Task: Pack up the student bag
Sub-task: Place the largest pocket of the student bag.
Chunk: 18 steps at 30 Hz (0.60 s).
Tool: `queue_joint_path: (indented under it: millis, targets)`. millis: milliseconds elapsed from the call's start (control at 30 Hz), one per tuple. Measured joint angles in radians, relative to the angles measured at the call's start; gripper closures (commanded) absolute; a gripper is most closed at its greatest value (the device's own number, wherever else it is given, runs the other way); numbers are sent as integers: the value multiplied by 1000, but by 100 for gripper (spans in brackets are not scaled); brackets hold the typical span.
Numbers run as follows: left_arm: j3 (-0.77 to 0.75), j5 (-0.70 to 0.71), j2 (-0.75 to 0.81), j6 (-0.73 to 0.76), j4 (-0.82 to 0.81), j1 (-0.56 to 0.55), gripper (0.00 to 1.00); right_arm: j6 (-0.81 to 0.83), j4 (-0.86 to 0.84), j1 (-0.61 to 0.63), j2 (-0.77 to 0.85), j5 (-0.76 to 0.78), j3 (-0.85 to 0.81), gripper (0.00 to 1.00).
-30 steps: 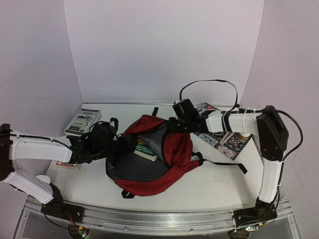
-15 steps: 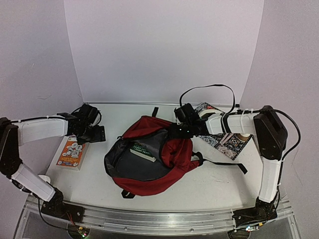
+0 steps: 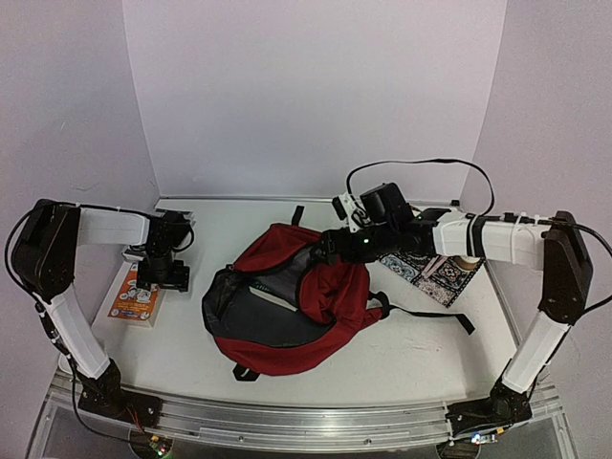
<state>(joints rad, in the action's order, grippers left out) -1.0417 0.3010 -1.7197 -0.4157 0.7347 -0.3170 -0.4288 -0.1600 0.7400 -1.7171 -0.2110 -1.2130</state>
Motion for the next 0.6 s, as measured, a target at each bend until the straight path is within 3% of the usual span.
queue_joint_path:
  millis: [400,500,600]
  targets:
    - [-116,50,-141,52,116,65,29,13,-64,0,86,-174,151,2]
    - [-134,41,-156,78,132,81,38,13,-76,0,104,-183,175,2]
    - [-149,41,-167,99,151,89,53,11,-92,0,124,-189,192,2]
